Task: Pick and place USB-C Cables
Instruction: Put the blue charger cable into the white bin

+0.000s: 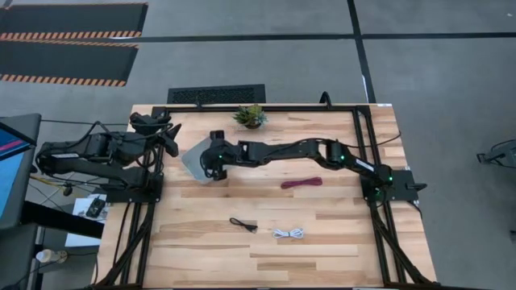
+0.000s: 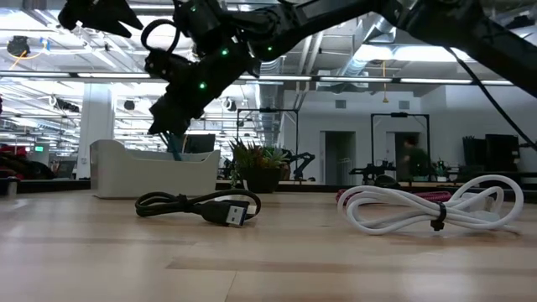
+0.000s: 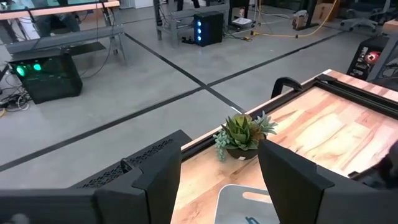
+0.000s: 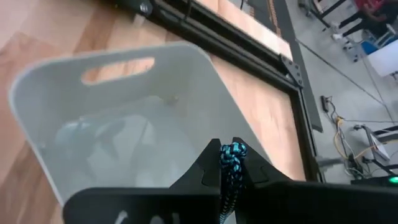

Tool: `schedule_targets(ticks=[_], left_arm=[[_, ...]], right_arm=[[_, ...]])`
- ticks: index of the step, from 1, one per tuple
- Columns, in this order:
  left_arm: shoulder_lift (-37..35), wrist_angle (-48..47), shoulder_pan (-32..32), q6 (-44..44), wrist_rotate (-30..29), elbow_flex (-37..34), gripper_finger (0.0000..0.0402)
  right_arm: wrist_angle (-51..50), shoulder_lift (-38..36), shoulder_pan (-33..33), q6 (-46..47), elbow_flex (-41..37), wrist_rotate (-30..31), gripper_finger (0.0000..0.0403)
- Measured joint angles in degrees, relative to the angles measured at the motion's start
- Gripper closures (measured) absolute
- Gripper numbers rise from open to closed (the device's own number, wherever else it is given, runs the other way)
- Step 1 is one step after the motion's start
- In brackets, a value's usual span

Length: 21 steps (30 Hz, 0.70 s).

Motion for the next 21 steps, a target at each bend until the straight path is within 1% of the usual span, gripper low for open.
schedule_targets(ticks=[3,4,7,8,17,21], left_arm=[[0.0,-0.16,0.0,-0.01,0.02,0.0,0.0198],[0.0,-0.18,0.0,-0.01,0.02,0.0,0.0198],[0.0,-0.18,0.0,-0.03,0.02,0.02,0.0198],[0.0,-0.18,0.0,-0.03,0.04,0.02,0.0198],[0.0,-0.2,0.0,-0.06,0.03,0.02,0.0198],[0.0,-0.23,0.0,-0.09,0.22,0.02,0.0198]], right_arm=[[-0.12,-0.01,0.0,1.07,-0.1,-0.2,0.0384],[-0.03,-0.01,-0.16,2.31,-0.14,-1.33,0.0384],[1.56,-0.01,-1.32,7.48,-0.17,-8.74,0.0384],[2.24,-0.01,-1.61,8.75,-0.17,-9.37,0.0384],[3.18,-0.01,-2.96,12.04,-0.17,-8.68,0.0382],[6.53,-0.01,-2.12,11.87,-0.17,-8.87,0.0382]])
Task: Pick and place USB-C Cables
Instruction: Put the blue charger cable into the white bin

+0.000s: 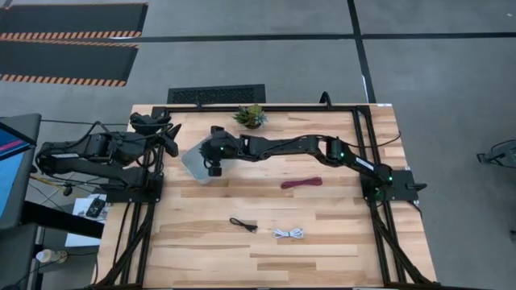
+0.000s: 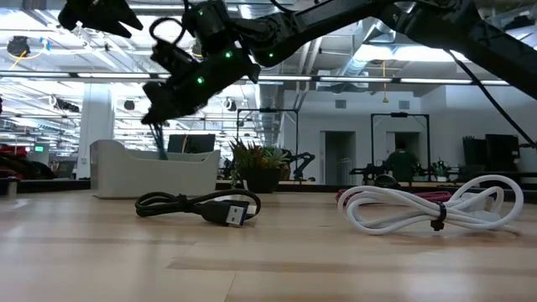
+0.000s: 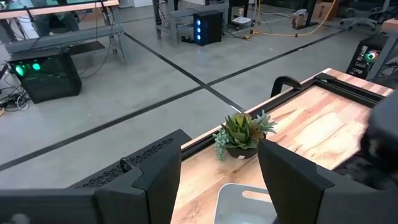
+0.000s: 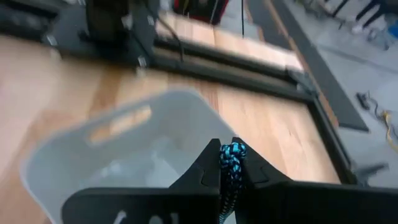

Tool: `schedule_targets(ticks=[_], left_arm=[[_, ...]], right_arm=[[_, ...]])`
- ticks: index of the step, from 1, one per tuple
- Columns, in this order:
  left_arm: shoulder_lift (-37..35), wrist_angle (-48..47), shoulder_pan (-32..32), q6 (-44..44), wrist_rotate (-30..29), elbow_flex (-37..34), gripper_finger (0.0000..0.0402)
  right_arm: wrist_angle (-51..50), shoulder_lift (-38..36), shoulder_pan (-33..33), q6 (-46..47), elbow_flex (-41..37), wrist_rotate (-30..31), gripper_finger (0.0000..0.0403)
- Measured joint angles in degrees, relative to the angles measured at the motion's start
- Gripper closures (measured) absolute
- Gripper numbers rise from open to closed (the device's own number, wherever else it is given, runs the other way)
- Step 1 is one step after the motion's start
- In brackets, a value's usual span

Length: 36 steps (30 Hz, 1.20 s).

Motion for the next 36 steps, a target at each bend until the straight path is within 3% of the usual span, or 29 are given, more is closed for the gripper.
schedule_targets(ticks=[9,17,27,36], left_arm=[[0.0,-1.33,0.0,0.0,-0.17,0.02,0.0198],[-0.01,-2.37,0.0,-0.93,1.8,0.02,0.0198],[-0.04,-4.52,-0.02,-1.57,1.43,0.02,0.0198],[-0.92,-5.1,-0.02,-2.2,1.66,0.02,0.0198]], right_arm=[[6.34,-0.01,0.42,7.79,0.0,-0.63,0.0381],[6.8,-0.46,-1.28,18.09,-0.02,-6.16,0.0381],[8.08,-0.46,-2.45,22.96,-0.02,-12.3,0.0381],[7.65,-0.46,-2.25,22.92,-0.02,-12.63,0.0381]])
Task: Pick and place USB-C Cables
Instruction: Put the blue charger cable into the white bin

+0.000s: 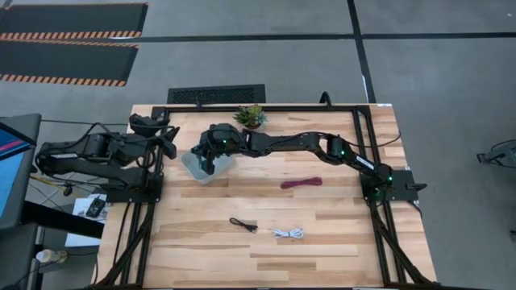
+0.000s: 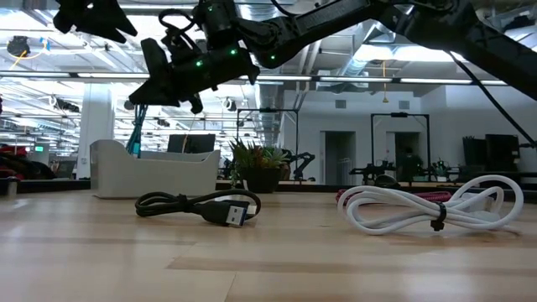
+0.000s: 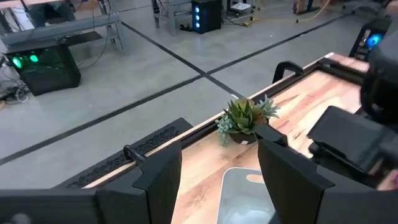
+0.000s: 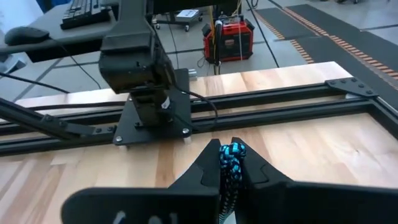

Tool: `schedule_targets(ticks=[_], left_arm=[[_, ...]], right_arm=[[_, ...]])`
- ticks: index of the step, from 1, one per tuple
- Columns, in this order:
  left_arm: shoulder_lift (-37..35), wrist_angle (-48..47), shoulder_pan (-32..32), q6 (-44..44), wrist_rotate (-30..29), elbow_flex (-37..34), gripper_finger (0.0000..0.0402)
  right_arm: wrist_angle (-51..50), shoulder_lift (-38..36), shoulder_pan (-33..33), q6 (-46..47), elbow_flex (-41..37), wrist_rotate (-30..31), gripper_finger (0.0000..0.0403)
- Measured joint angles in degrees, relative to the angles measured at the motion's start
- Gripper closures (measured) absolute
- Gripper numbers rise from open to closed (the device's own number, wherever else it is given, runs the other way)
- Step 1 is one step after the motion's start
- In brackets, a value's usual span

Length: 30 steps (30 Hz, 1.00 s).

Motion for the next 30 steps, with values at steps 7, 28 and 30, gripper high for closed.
schedule_targets(ticks=[7,28,30], left_arm=[[-1.93,-0.84,0.0,-2.3,0.72,-2.17,0.0198],[-5.25,3.16,0.02,-4.02,-0.58,-7.17,0.0198],[-5.25,3.56,0.02,-3.24,-0.58,-7.17,0.0198]], right_arm=[[3.52,0.2,-0.17,0.32,-0.95,-1.15,0.0381],[10.71,0.44,-1.62,2.48,-1.82,-3.53,0.0381],[10.93,0.44,-1.63,2.48,-1.84,-5.36,0.0381]])
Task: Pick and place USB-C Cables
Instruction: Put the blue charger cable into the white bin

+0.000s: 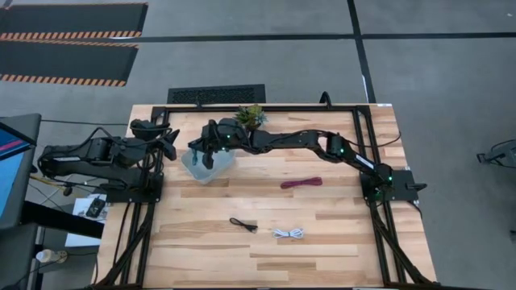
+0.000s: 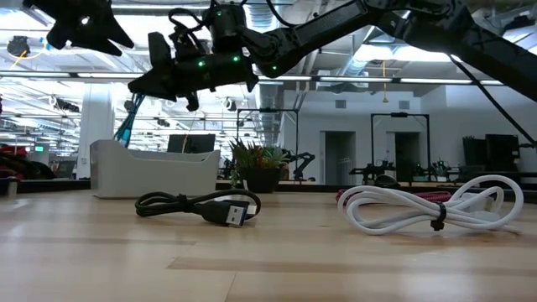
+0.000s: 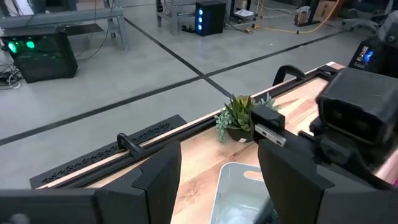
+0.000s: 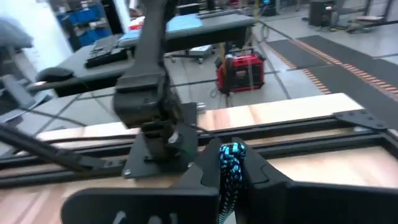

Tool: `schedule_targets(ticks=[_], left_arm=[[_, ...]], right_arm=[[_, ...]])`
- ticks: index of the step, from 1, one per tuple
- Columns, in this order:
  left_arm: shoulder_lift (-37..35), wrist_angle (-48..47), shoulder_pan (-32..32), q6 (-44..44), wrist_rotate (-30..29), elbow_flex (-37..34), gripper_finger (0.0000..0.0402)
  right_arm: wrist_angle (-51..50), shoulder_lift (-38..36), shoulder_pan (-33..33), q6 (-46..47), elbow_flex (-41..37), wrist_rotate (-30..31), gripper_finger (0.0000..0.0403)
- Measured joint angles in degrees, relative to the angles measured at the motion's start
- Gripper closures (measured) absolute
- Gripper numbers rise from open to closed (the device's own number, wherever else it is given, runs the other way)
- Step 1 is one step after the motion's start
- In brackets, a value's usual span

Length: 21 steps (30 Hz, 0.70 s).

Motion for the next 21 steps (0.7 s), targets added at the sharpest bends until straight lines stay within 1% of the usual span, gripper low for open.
schedule_targets(ticks=[2,4,7,10,14,21], left_arm=[[0.0,0.38,0.0,0.33,-0.01,0.0,0.0198],[0.0,0.49,0.0,0.74,0.03,0.0,0.0198],[0.0,0.44,0.0,0.76,0.02,0.0,0.0198],[0.0,0.44,0.0,0.76,-0.14,0.0,0.0198],[0.0,0.88,0.0,0.28,-0.11,0.0,0.0198],[0.0,0.91,0.0,-0.22,0.04,0.0,0.0198]], right_arm=[[-1.17,-0.04,0.05,-1.01,0.02,-0.67,0.0381],[-4.72,-0.09,-0.01,-3.28,0.02,-0.62,0.0381],[-9.99,-0.13,-0.02,-7.07,-0.02,0.75,0.0381],[-12.56,-0.39,0.65,-12.15,-0.02,4.53,0.0385],[-15.81,-0.42,2.54,-19.69,0.79,7.72,0.0386],[-17.64,-0.66,6.78,-35.63,1.01,19.83,0.0387]])
